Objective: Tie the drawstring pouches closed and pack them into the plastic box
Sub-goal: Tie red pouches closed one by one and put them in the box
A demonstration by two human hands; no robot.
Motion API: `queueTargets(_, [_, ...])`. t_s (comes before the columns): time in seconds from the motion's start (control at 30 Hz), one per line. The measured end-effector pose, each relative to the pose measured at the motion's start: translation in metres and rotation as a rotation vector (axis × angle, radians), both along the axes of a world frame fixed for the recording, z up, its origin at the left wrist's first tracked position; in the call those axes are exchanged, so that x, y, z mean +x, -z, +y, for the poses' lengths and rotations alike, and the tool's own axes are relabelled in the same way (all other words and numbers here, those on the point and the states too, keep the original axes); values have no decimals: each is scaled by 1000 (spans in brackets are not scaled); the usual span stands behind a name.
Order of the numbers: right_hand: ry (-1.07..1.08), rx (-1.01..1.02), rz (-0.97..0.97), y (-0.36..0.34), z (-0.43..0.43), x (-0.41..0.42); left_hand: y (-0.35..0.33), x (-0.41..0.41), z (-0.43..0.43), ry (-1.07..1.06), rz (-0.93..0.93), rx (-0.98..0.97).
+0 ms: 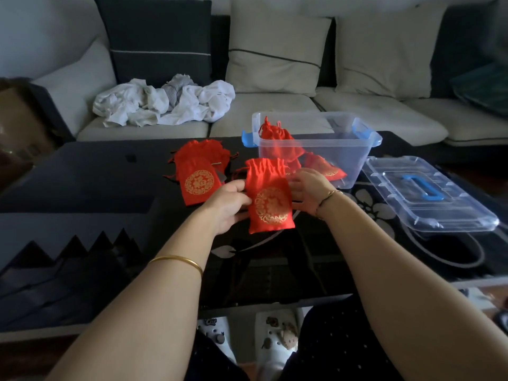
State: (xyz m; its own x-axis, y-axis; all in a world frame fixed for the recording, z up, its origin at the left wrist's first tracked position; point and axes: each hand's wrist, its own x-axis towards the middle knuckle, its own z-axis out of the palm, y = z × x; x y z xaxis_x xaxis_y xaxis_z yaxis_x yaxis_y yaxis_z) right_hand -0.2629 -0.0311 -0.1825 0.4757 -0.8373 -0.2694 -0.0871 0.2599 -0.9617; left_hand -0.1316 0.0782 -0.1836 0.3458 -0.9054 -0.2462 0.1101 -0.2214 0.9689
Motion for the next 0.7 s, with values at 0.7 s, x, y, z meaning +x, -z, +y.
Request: queueTargets(0.7, [142,-722,427,-6,-3,-28,-22,11,-7,-392,-144,-96])
